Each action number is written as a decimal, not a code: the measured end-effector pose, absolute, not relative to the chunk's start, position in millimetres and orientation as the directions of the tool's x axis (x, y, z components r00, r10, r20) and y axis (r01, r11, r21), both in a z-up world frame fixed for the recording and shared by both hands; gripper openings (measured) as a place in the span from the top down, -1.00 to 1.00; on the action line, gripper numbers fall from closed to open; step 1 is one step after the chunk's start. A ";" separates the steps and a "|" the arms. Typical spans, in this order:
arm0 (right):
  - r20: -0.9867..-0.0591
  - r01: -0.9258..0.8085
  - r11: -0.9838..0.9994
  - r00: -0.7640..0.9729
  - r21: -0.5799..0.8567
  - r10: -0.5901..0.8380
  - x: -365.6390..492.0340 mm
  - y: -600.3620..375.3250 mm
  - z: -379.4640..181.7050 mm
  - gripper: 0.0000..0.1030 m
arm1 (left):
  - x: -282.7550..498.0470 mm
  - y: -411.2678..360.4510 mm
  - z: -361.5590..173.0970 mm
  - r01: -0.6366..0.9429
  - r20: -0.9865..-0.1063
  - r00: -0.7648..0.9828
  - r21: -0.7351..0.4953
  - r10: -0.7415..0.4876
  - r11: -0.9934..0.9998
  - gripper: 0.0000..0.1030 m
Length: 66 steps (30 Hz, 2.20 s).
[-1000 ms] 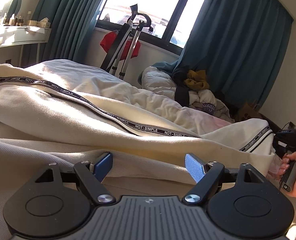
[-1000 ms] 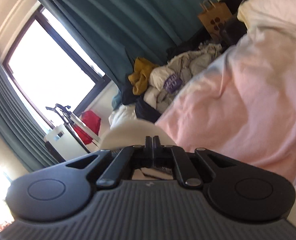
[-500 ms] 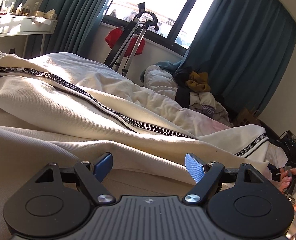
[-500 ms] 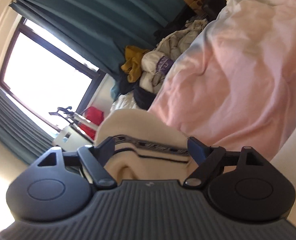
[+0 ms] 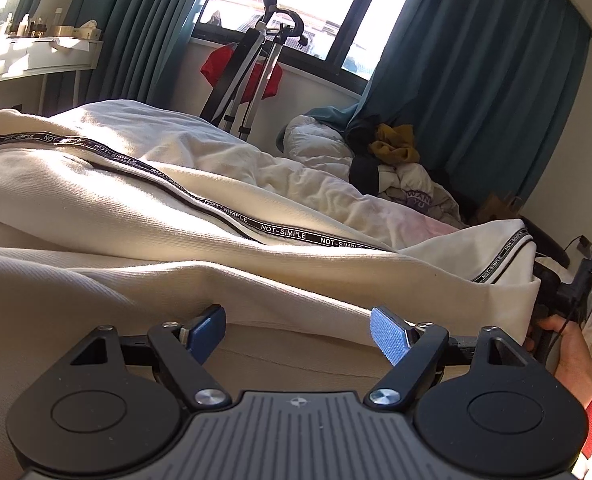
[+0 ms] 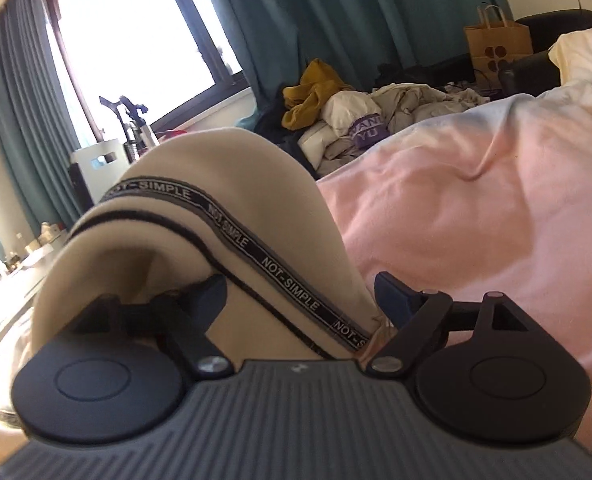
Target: Fold clothes
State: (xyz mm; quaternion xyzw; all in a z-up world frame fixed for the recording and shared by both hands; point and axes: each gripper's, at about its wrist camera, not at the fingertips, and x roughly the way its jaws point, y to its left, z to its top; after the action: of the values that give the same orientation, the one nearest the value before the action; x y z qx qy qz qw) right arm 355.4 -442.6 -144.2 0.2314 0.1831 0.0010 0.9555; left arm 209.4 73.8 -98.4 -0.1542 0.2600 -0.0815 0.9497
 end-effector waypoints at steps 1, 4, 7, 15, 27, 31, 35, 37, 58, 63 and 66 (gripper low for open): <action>-0.350 0.082 0.885 0.932 0.458 0.094 357.2 -444.6 -149.2 -0.76 | 208.8 73.8 -99.0 0.073 -0.468 0.853 -0.334 -0.233 0.940 -0.58; -0.361 0.059 0.867 0.921 0.495 0.143 360.5 -453.1 -152.5 -0.80 | 210.4 70.1 -100.8 0.076 -0.474 0.851 -0.317 -0.228 0.945 -0.58; -0.359 0.008 0.873 0.913 0.489 0.192 359.9 -452.2 -147.1 -0.38 | 212.2 66.2 -102.6 0.080 -0.479 0.849 -0.299 -0.223 0.951 -0.58; -0.343 0.075 0.918 0.937 0.391 0.069 339.0 -444.6 -99.9 0.88 | 211.1 62.8 -99.6 0.075 -0.467 0.863 -0.262 -0.194 0.962 -0.57; -0.109 0.436 0.899 0.897 0.045 -0.429 272.9 -446.2 -6.8 0.89 | 199.9 72.4 -84.2 0.060 -0.417 0.890 -0.288 -0.182 0.956 -0.57; -0.274 0.499 0.866 0.836 0.021 -0.475 282.8 -477.3 -53.8 0.85 | 199.7 72.1 -83.9 0.060 -0.416 0.892 -0.282 -0.178 0.958 -0.57; -0.416 0.462 0.869 0.835 0.178 -0.359 264.1 -501.8 -89.5 0.78 | 202.5 72.7 -84.6 0.062 -0.428 0.883 -0.301 -0.193 0.952 -0.57; -0.435 0.456 0.866 0.835 0.206 -0.336 250.0 -498.3 -93.2 0.55 | 201.8 73.5 -83.8 0.066 -0.427 0.881 -0.311 -0.202 0.948 -0.57; -0.528 0.458 0.755 0.831 0.470 -0.175 144.7 -378.5 -93.3 -0.33 | 231.1 110.9 -40.0 0.025 -0.413 0.820 -0.665 -0.395 0.747 -0.56; -0.543 0.460 0.744 0.825 0.485 -0.156 153.0 -385.8 -104.5 -0.33 | 315.0 110.2 -54.9 -0.139 -0.553 0.734 -0.691 -0.395 0.709 -0.50; -0.565 0.478 0.703 0.815 0.526 -0.131 157.7 -395.2 -114.9 -0.33 | 352.2 100.6 -70.2 -0.233 -0.669 0.644 -0.634 -0.371 0.737 -0.49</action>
State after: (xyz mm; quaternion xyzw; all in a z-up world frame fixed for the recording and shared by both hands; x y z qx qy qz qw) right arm 157.7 -395.2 -114.9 0.3450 0.2515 -0.1716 0.8878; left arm 352.2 100.6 -70.2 -0.3602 0.4198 -0.0415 0.8321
